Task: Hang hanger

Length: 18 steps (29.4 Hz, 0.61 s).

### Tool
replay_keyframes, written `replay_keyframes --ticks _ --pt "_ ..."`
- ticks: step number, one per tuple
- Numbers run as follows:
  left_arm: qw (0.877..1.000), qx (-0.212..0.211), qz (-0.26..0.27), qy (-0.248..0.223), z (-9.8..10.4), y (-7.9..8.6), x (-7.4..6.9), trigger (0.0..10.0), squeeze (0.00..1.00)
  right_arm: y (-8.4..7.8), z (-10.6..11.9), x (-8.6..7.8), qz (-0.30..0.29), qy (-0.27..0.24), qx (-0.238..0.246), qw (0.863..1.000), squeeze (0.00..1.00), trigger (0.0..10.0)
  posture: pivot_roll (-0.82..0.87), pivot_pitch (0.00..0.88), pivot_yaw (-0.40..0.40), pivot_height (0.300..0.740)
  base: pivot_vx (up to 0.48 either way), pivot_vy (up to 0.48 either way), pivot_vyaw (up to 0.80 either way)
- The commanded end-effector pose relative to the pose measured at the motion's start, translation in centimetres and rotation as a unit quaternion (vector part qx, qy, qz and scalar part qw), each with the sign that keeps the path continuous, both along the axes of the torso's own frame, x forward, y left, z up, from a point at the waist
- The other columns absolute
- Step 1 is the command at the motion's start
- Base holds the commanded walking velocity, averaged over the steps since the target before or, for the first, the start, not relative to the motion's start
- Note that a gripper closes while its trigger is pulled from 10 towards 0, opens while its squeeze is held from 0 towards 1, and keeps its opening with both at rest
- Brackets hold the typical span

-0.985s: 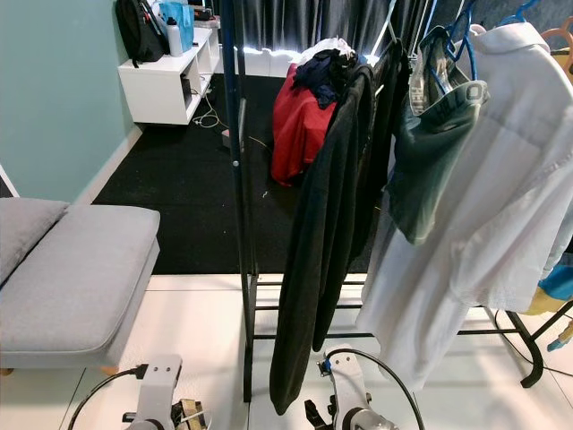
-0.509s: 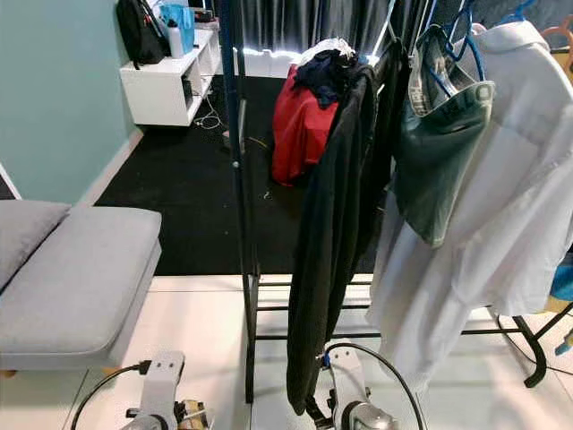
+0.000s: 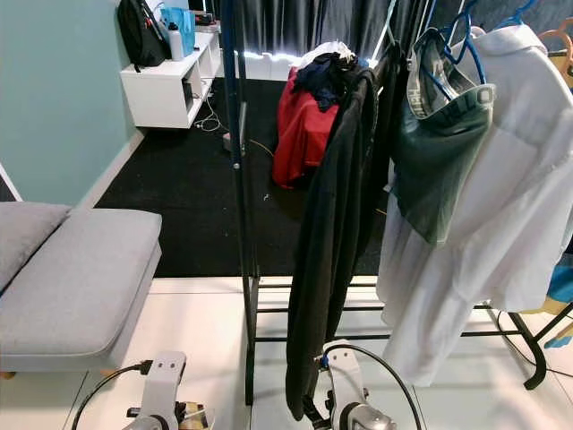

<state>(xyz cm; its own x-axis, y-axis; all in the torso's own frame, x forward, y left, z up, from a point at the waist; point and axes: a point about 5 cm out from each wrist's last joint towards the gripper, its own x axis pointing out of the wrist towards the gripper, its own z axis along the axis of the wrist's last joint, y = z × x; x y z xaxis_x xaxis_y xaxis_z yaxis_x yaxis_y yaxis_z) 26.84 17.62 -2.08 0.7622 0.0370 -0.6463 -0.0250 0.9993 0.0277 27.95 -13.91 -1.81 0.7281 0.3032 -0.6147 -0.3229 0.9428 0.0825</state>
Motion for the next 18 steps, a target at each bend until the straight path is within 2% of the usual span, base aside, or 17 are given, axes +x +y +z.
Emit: replay_keyframes --ticks 1,6,8,12,18 --pt "1.0 0.003 -0.007 0.017 -0.66 -0.29 -0.62 10.0 0.0 -0.4 -0.55 -0.55 -0.005 0.013 -0.005 1.0 0.0 10.0 0.04 0.155 -0.049 0.74 0.0 0.0 0.0" --pt "1.0 0.001 -0.008 0.018 -0.64 -0.34 -0.56 10.0 0.0 -0.48 -0.5 -0.47 -0.009 0.013 -0.004 1.0 0.0 10.0 0.03 0.164 -0.045 0.74 0.0 0.0 0.0" --pt "1.0 0.002 -0.014 0.019 -0.69 -0.35 -0.59 10.0 0.0 -0.36 -0.52 -0.49 -0.006 0.011 -0.008 1.0 0.0 10.0 0.03 0.128 -0.025 0.74 0.0 0.0 0.0" --pt "0.999 0.009 -0.027 0.019 -0.72 -0.58 -0.54 10.0 0.0 -0.42 -0.59 -0.55 -0.009 0.01 -0.011 1.0 0.0 10.0 0.04 0.119 -0.027 0.74 0.0 0.0 0.0" --pt "1.0 0.006 -0.016 0.019 -0.75 -0.45 -0.61 10.0 0.0 -0.42 -0.61 -0.57 -0.007 0.012 -0.009 1.0 0.0 10.0 0.05 0.123 -0.037 0.74 0.0 0.0 0.0"
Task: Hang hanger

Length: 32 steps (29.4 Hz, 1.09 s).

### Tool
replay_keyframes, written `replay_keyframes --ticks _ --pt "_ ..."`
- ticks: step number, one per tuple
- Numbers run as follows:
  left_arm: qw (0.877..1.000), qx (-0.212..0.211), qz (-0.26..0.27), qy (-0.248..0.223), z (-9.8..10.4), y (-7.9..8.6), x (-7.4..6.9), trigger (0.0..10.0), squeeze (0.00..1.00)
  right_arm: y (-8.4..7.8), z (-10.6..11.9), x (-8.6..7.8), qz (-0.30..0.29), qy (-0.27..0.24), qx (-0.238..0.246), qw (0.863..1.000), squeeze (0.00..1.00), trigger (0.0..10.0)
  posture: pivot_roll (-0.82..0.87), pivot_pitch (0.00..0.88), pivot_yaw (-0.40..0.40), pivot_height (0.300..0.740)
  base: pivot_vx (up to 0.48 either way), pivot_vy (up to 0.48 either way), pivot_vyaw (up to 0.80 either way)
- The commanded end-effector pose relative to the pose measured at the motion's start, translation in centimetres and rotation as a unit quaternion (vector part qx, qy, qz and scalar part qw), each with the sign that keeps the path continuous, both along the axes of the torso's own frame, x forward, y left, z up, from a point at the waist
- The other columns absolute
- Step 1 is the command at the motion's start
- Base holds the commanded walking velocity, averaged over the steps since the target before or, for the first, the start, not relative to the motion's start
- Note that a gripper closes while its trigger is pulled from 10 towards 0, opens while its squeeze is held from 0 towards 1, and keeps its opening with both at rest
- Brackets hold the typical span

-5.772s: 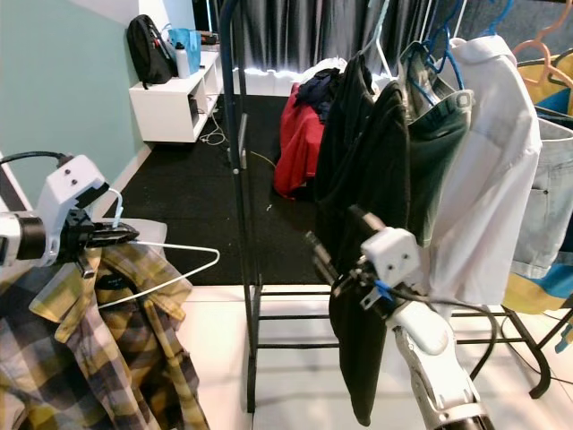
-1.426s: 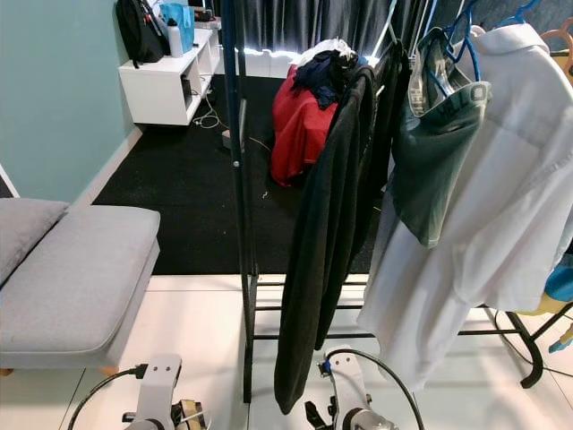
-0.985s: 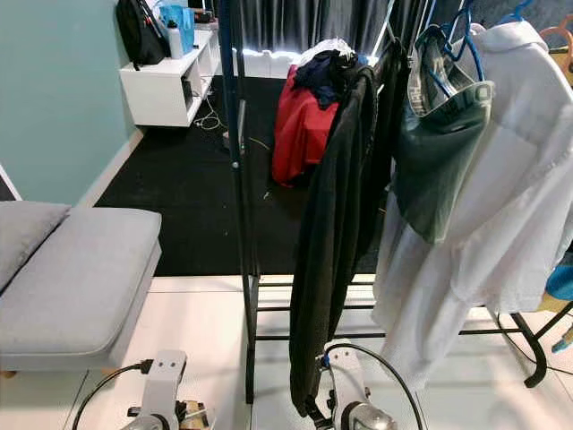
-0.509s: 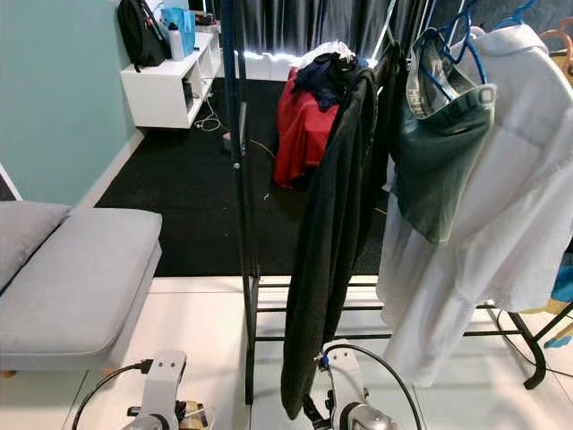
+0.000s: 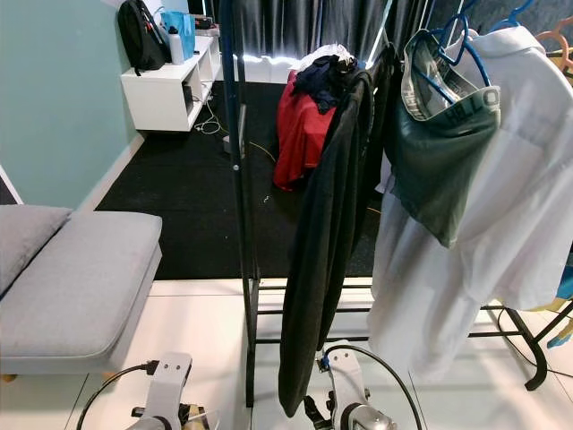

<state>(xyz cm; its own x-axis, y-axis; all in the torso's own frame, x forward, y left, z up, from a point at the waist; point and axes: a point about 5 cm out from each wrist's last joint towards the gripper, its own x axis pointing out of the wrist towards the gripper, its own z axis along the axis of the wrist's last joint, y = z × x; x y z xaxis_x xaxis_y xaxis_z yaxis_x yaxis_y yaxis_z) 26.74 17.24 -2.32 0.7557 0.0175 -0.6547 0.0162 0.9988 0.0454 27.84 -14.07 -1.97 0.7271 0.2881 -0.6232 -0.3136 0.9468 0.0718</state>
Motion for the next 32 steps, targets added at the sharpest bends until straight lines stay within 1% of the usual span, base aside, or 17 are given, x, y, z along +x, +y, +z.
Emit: replay_keyframes --ticks 1,9,11,32 --pt "1.0 -0.004 0.008 0.014 -0.59 0.04 -0.62 10.0 0.0 -0.2 -0.5 -0.53 0.0 0.01 -0.002 1.0 0.0 10.0 0.05 0.106 -0.034 0.74 0.0 0.0 0.0" --pt "1.0 -0.005 0.014 0.025 -0.88 0.23 -0.95 10.0 0.0 -0.06 -0.63 -0.69 0.004 0.012 -0.004 1.0 0.0 10.0 0.06 0.111 -0.036 0.74 0.0 0.0 0.0" --pt "1.0 -0.007 0.01 0.027 -0.96 0.17 -1.02 10.0 0.0 -0.06 -0.7 -0.76 0.001 0.013 -0.003 1.0 0.0 10.0 0.06 0.098 -0.037 0.74 0.0 0.0 0.0" --pt "1.0 0.0 0.002 0.03 -0.9 0.13 -0.77 10.0 0.0 -0.14 -0.79 -0.74 -0.014 0.023 0.001 1.0 0.0 10.0 0.06 0.101 -0.038 0.74 0.0 0.0 0.0"
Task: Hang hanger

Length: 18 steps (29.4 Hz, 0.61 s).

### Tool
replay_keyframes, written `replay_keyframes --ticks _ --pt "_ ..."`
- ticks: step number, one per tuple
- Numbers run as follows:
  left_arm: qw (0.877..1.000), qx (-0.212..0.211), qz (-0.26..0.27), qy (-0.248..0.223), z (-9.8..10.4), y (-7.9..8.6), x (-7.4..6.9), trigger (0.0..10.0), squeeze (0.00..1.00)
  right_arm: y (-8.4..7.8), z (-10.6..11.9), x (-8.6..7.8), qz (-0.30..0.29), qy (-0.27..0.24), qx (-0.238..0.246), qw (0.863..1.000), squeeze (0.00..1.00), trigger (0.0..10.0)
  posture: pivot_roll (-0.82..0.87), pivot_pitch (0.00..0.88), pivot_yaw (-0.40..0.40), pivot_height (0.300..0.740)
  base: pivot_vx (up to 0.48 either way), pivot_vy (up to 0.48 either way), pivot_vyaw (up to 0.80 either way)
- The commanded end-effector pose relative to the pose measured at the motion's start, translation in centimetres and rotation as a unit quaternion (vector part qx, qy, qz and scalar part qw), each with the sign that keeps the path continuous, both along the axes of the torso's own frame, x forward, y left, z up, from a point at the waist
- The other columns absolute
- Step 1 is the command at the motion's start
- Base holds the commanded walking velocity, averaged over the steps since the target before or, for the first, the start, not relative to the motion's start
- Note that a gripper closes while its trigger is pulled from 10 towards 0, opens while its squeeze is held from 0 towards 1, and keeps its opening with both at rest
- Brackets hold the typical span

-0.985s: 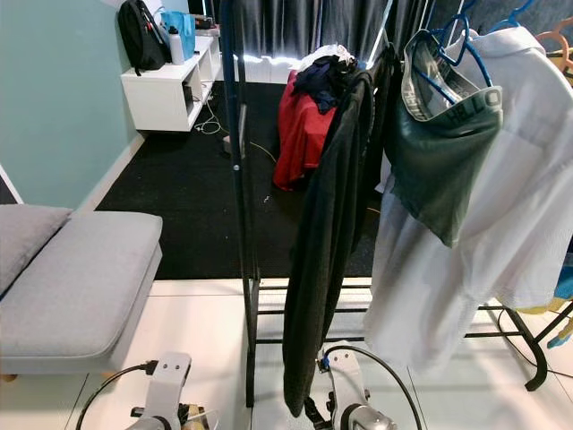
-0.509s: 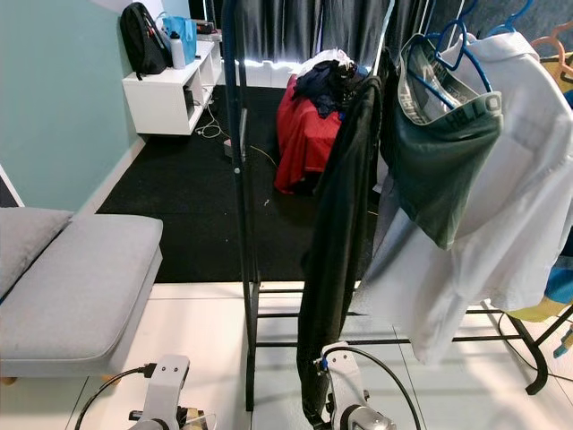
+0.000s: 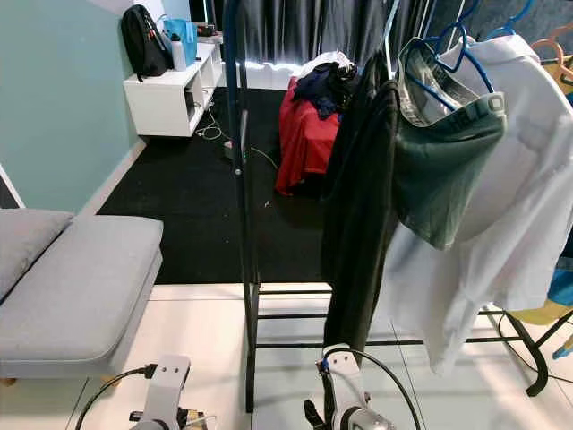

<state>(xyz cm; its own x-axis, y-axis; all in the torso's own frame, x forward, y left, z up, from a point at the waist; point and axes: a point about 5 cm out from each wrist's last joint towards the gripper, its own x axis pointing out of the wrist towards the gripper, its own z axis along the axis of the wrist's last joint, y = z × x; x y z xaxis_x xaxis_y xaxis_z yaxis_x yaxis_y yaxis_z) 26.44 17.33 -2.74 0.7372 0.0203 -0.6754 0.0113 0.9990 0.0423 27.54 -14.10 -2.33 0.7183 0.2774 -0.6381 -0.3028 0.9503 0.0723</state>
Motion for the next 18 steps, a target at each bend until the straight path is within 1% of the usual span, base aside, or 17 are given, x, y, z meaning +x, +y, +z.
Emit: replay_keyframes --ticks 1,4,10,18 --pt "1.0 0.002 -0.005 0.017 -0.47 0.06 -0.44 10.0 0.0 -0.18 -0.52 -0.49 -0.017 0.018 0.002 1.0 0.0 10.0 0.05 0.099 -0.029 0.74 0.0 0.0 0.0" --pt "1.0 0.002 -0.01 0.017 -0.43 0.11 -0.35 10.0 0.0 -0.19 -0.67 -0.58 -0.025 0.027 -0.003 0.999 0.0 10.0 0.05 0.098 -0.022 0.74 0.0 0.0 0.0" --pt "1.0 0.004 -0.025 0.017 -0.28 -0.13 -0.1 10.0 0.0 -0.09 -0.67 -0.54 -0.025 0.028 -0.004 0.999 0.0 10.0 0.06 0.097 -0.029 0.74 0.0 0.0 0.0" --pt "1.0 0.005 -0.02 0.016 -0.23 -0.11 0.06 10.0 0.0 -0.23 -0.58 -0.39 -0.029 0.029 -0.009 0.999 0.0 10.0 0.06 0.091 -0.024 0.74 0.0 0.0 0.0"
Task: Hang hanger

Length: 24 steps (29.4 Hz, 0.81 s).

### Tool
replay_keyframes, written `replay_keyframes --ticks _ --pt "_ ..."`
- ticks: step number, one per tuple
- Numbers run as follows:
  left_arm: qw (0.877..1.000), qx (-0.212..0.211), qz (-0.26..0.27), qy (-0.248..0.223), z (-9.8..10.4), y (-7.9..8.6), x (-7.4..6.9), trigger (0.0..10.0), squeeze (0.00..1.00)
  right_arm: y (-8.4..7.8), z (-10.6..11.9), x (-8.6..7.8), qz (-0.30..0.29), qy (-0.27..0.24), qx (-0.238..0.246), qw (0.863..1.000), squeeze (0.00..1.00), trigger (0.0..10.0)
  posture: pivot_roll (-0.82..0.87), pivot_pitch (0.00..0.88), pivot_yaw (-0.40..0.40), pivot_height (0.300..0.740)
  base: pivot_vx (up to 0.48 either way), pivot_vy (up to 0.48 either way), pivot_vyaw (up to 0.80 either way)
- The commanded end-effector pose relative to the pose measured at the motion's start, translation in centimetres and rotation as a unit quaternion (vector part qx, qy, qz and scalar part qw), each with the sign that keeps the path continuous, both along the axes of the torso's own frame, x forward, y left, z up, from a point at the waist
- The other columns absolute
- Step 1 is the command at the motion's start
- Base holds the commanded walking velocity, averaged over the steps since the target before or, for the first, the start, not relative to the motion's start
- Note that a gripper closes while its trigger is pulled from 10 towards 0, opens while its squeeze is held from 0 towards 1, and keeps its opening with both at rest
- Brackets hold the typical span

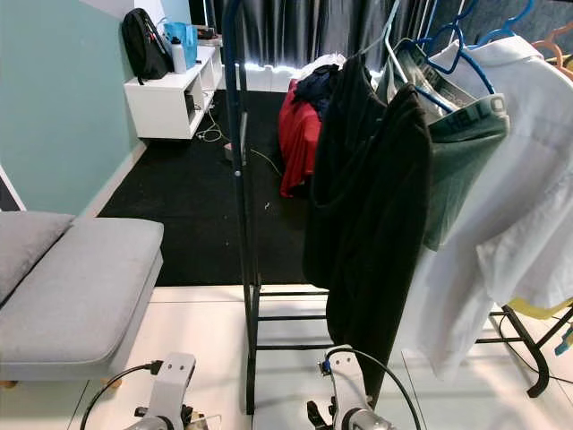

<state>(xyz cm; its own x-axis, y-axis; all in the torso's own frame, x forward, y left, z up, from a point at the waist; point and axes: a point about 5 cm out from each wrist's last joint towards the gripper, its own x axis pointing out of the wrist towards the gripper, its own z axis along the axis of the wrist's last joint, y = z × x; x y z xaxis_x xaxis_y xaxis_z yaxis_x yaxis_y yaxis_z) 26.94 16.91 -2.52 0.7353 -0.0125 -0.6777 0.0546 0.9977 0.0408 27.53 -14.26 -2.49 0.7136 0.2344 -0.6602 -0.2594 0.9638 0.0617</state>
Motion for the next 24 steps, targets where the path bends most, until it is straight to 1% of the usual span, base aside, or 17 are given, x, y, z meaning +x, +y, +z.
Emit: replay_keyframes --ticks 1,5,10,12,15,16,19,24 --pt "1.0 0.006 0.001 0.015 -0.43 0.3 -0.41 10.0 0.0 -0.09 -0.4 -0.35 -0.008 0.016 0.0 1.0 0.0 10.0 0.06 0.091 -0.024 0.74 0.0 0.0 0.0" --pt "1.0 0.0 0.012 0.014 -0.37 0.44 -0.34 10.0 0.0 -0.15 -0.3 -0.26 -0.021 0.013 0.012 1.0 0.0 10.0 0.06 0.09 -0.027 0.74 0.0 0.0 0.0" --pt "1.0 0.0 0.012 0.017 -0.41 0.41 -0.38 10.0 0.0 -0.2 -0.23 -0.17 -0.021 0.01 0.012 1.0 0.0 10.0 0.06 0.093 -0.031 0.74 0.0 0.0 0.0" --pt "1.0 0.002 0.013 0.023 -0.51 0.45 -0.48 10.0 0.0 -0.18 -0.22 -0.16 -0.019 0.009 0.009 1.0 0.0 10.0 0.06 0.093 -0.031 0.74 0.0 0.0 0.0" --pt "1.0 0.002 0.007 0.02 -0.48 0.37 -0.47 10.0 0.0 -0.07 -0.25 -0.21 -0.016 0.01 0.012 1.0 0.0 10.0 0.06 0.097 -0.029 0.74 0.0 0.0 0.0" --pt "1.0 0.003 -0.001 0.018 -0.44 0.23 -0.42 10.0 0.0 0.18 -0.23 -0.22 -0.003 0.01 0.014 1.0 0.0 10.0 0.06 0.097 -0.029 0.74 0.0 0.0 0.0" --pt "1.0 0.004 -0.006 0.017 -0.45 0.16 -0.43 10.0 0.0 0.49 -0.21 -0.24 0.011 0.009 0.015 1.0 0.0 10.0 0.06 0.098 -0.027 0.74 0.0 0.0 0.0" --pt "1.0 -0.01 -0.002 0.026 -0.6 0.06 -0.56 10.0 0.0 0.43 -0.26 -0.24 0.0 0.014 0.017 1.0 0.0 10.0 0.07 0.106 -0.032 0.74 0.0 0.0 0.0"
